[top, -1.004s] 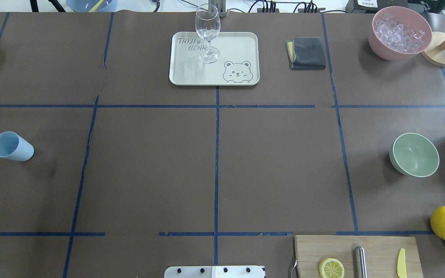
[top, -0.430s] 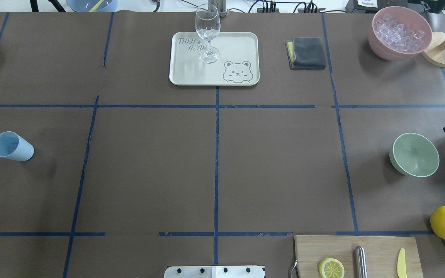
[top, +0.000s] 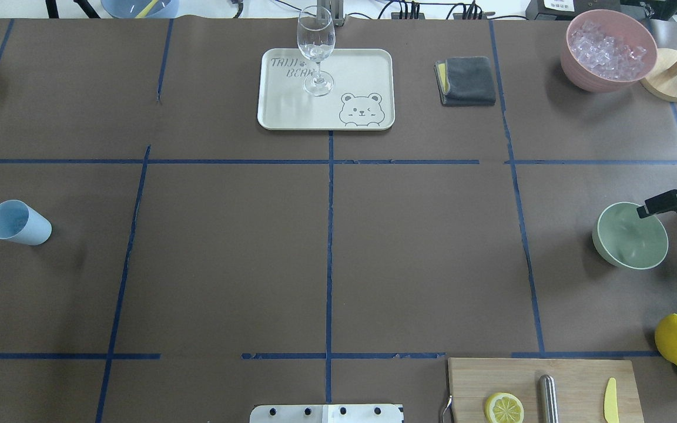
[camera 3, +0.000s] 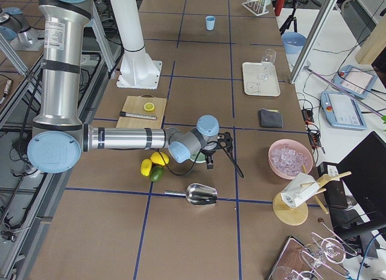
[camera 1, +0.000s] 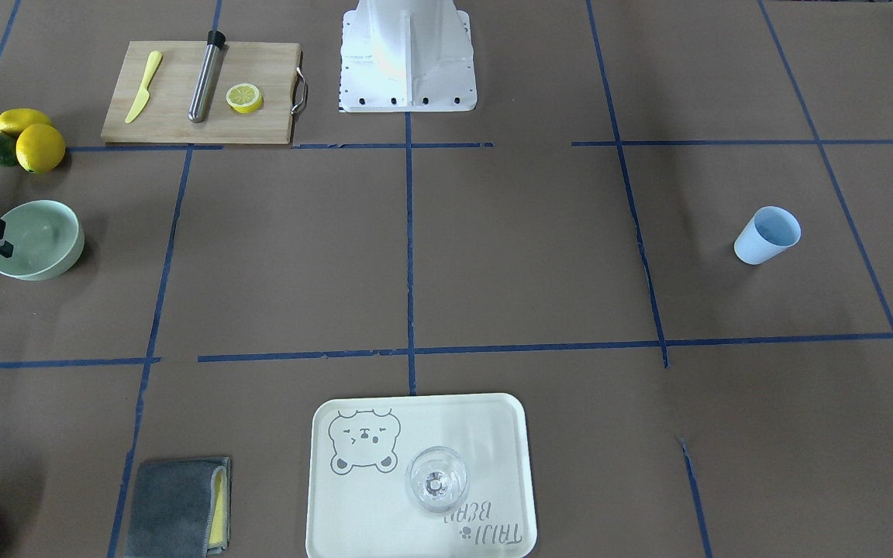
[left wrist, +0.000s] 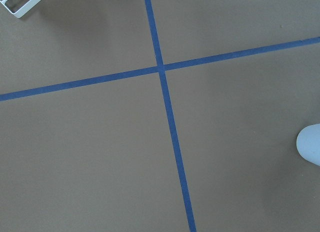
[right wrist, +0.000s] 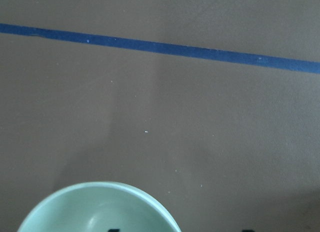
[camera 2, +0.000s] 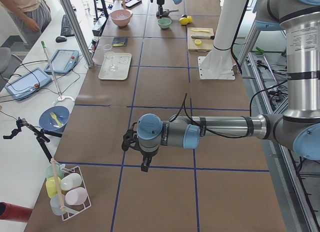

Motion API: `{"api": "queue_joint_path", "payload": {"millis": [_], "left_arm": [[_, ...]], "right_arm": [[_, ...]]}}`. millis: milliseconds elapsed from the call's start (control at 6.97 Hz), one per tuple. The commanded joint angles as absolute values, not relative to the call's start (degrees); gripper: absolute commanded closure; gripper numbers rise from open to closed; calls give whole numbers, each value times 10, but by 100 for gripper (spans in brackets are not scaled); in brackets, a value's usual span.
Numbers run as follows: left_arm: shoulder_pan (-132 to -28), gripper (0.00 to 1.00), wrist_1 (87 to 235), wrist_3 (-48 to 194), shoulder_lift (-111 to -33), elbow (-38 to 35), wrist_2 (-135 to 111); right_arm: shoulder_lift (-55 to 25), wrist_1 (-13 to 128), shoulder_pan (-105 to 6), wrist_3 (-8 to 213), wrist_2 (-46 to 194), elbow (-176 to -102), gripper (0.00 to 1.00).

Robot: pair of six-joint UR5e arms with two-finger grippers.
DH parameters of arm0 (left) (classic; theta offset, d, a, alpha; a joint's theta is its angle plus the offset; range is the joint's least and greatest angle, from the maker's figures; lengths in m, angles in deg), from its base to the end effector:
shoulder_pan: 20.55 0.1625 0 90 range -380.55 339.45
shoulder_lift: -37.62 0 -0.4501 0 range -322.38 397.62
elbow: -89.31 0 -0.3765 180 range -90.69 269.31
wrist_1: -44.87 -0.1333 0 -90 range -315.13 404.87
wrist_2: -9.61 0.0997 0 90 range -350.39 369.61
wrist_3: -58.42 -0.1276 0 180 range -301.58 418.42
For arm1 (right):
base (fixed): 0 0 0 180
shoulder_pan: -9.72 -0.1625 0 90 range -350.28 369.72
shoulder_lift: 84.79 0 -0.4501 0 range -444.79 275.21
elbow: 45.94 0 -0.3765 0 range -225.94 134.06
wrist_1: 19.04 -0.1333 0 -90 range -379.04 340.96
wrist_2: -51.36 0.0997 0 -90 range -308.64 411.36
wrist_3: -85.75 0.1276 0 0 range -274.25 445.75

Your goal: Pour ice into bowl

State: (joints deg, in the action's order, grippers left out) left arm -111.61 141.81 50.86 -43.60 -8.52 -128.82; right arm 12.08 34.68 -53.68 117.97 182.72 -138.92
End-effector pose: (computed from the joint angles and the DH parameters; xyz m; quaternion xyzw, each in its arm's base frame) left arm -0.0455 -0.4150 0.6874 0.0783 0.4049 0.0730 0.9081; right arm -0.1610 -0.4308 0.6624 0.0608 -0.4236 -0.0543 0.9022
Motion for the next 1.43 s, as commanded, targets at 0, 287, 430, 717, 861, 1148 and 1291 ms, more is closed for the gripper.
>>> {"api": "queue_joint_path", "payload": {"millis": [0,287,430,717,861,1148,1291], "left_arm": [[-1116,0,1418,509,-436,-86,-1288],[-1116,0,1419,509,-436,-86,-1288],[-1116,0,1419,509,-436,-85,-1288],[-1116,0,1419,509,-436,-85,-1288],[-1116,0,1419,509,-436,-85,-1288],[-1116,0,1419,509,-436,-84,-1288],[-1116,0,1419,509,-436,-84,-1289]], "right_arm": [[130,347,-530,1181,1823,-1390,100],[129,346,-519,1181,1822,-1391,100],[127,347,-519,1179,1828,-1401,100],[107,354,-519,1200,1872,-1458,100],[61,354,-515,1286,1872,-1476,100],[-76,355,-376,1491,1772,-1472,100],[-136,394,-303,1552,1682,-1469,100]]}}
